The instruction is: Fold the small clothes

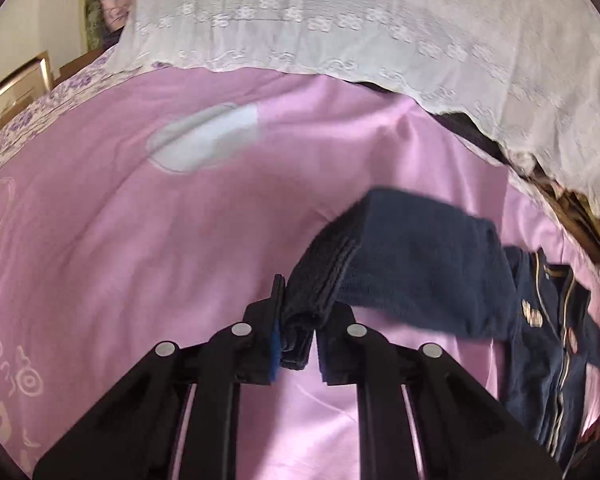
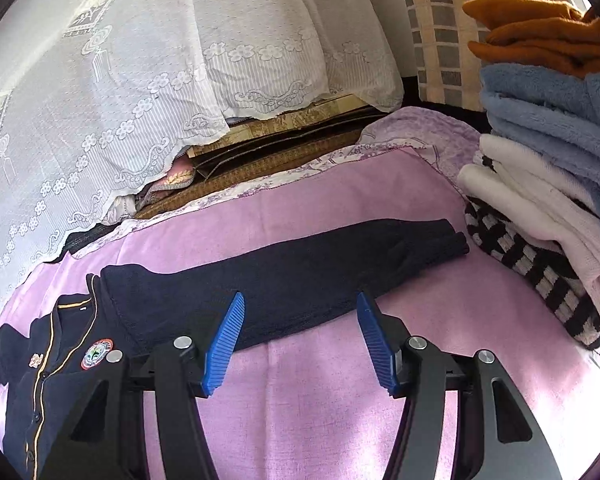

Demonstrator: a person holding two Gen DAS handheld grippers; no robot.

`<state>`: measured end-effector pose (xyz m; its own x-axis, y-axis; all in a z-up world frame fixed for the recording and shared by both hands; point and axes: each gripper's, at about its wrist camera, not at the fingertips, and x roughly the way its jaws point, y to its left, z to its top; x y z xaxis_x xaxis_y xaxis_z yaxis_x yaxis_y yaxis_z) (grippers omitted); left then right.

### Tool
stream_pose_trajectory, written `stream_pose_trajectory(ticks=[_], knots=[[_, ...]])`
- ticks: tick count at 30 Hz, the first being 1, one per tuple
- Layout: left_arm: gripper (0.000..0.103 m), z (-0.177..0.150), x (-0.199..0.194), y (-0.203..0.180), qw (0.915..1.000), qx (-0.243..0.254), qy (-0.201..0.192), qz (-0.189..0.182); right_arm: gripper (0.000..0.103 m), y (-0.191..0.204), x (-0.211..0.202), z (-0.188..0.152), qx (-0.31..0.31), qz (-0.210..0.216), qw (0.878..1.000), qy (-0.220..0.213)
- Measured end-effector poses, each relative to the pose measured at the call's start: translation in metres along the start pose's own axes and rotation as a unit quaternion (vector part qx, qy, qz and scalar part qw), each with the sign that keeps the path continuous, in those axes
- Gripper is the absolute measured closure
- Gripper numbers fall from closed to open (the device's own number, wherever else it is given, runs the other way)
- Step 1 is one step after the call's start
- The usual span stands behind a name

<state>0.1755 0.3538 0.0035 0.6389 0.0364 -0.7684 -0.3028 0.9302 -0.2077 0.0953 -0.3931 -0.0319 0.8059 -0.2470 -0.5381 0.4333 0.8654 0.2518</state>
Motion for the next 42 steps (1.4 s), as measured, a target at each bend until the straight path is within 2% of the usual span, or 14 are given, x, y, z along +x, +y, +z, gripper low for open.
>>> stream_pose_trajectory(ticks=[3,6,8,11,13,15,17,23,27,32,33,36,38,42], knots=[[0.088,0.015,0.011,0.036,0.9977,-0.029,0.051,-0.033,0.043,-0.003,0.005,-0.001,0.009,0.000,1.000,0.012],[0.091,-0.007,0.022,0.058,0.9957,-0.031,0.065,0.058,0.041,-0.004,0.006,-0.001,0.010,0.000,1.000,0.013],[0.090,-0.030,0.028,0.074,0.9938,-0.058,0.084,0.045,0.039,-0.004,0.005,-0.001,0.007,0.000,1.000,0.012],[0.089,-0.049,0.010,0.068,0.9965,-0.054,0.059,0.021,0.039,0.000,0.003,-0.001,-0.006,-0.002,1.000,0.006],[0.086,-0.051,-0.010,0.042,0.9987,-0.028,0.039,-0.015,0.039,0.009,-0.003,0.001,-0.020,0.000,1.000,-0.011],[0.053,-0.047,-0.026,0.005,0.9985,0.007,0.020,-0.051,0.039,0.024,-0.009,0.005,-0.024,0.031,0.999,-0.020],[0.033,-0.042,-0.034,-0.043,0.9963,0.039,0.001,-0.077,0.039,0.049,-0.006,0.008,-0.024,0.081,0.996,0.000],[0.032,-0.044,0.003,-0.203,0.9725,0.128,0.037,-0.191,0.039,0.151,0.043,0.014,-0.030,0.274,0.952,0.130],[0.030,-0.057,0.045,-0.267,0.9627,0.166,0.052,-0.207,0.039,0.190,0.092,0.009,-0.046,0.311,0.929,0.196],[0.034,-0.058,0.116,-0.250,0.9745,0.142,0.088,-0.150,0.045,0.148,0.151,0.007,0.043,0.310,0.916,0.250],[0.039,-0.057,0.118,-0.239,0.9737,0.133,0.083,-0.165,0.059,0.133,0.155,0.008,0.071,0.321,0.910,0.250],[0.043,-0.051,0.109,-0.211,0.9747,0.090,0.065,-0.194,0.070,0.077,0.163,0.020,0.146,0.311,0.909,0.236],[0.043,-0.048,0.098,-0.191,0.9752,0.052,0.046,-0.210,0.069,0.040,0.156,0.027,0.180,0.255,0.928,0.201],[0.021,-0.042,0.067,-0.165,0.9824,0.009,-0.017,-0.186,0.057,0.013,0.145,0.037,0.227,0.271,0.920,0.171]])
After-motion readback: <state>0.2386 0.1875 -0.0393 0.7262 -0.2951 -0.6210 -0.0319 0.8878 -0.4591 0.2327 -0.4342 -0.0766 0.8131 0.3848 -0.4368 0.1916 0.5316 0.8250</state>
